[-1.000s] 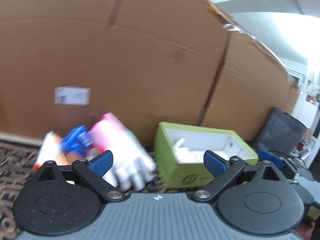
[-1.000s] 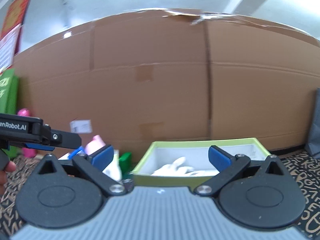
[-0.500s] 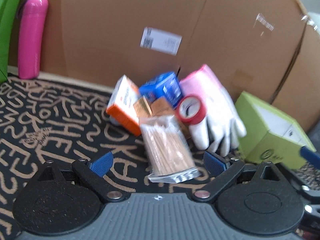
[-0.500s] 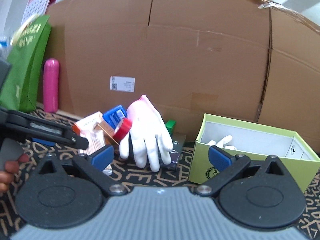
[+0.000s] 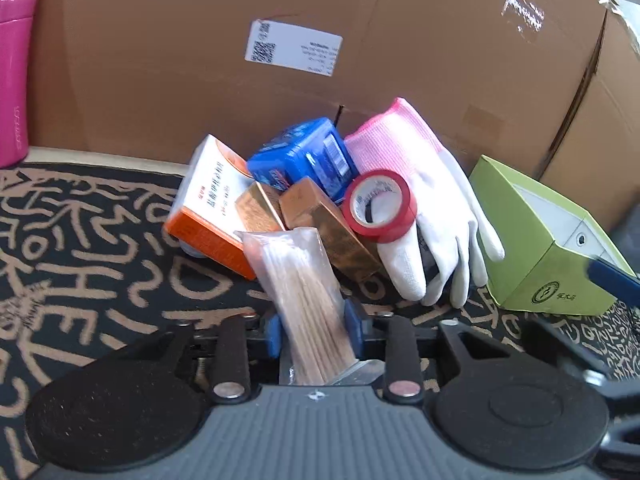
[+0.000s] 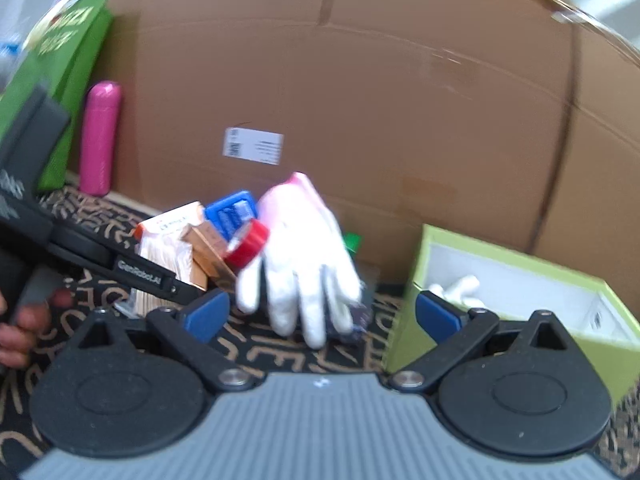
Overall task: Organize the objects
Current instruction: 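Grasp the clear bag of wooden sticks with the left tool, then grasp the red tape roll with the right tool while left tool holds the bag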
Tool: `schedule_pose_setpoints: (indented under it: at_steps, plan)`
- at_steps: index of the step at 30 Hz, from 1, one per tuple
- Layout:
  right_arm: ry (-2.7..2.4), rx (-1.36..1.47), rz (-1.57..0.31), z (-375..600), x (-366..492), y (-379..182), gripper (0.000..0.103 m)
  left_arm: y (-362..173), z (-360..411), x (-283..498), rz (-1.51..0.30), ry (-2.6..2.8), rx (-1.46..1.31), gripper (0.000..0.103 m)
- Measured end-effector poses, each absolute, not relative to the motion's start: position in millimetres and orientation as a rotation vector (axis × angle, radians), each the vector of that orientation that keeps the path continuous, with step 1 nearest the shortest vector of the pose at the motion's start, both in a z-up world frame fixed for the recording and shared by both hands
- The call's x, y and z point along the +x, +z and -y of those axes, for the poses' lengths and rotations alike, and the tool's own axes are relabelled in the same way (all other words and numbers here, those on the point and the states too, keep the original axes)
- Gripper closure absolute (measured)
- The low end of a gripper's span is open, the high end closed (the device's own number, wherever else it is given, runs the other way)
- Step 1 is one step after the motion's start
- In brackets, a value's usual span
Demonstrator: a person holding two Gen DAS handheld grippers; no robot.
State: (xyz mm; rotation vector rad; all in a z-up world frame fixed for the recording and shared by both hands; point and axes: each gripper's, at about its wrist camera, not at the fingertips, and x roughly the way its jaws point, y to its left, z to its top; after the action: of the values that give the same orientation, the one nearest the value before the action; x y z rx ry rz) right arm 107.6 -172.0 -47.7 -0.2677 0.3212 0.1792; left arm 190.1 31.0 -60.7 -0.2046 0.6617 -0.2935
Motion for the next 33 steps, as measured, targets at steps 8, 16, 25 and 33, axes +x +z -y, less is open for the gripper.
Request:
schedule_pose_setpoints:
  at_steps: [8, 16, 25, 33]
  plan:
    - [0.264, -0.561, -0.292, 111, 162, -59, 0.032, -61, -52, 192, -0.708, -0.28, -0.259, 0.072]
    - [0.308, -0.564, -0.353, 96, 193, -62, 0.065, -63, -54, 195, -0.726, -0.295, -0.299, 0.072]
    - [0.357, -0.333, -0.474, 134, 159, -61, 0.084, -65, -36, 196, -0.753, -0.402, -0.239, 0.075]
    - [0.332, -0.215, -0.522, 166, 120, -70, 0.064, -69, -26, 192, -0.746, -0.441, -0.209, 0.069]
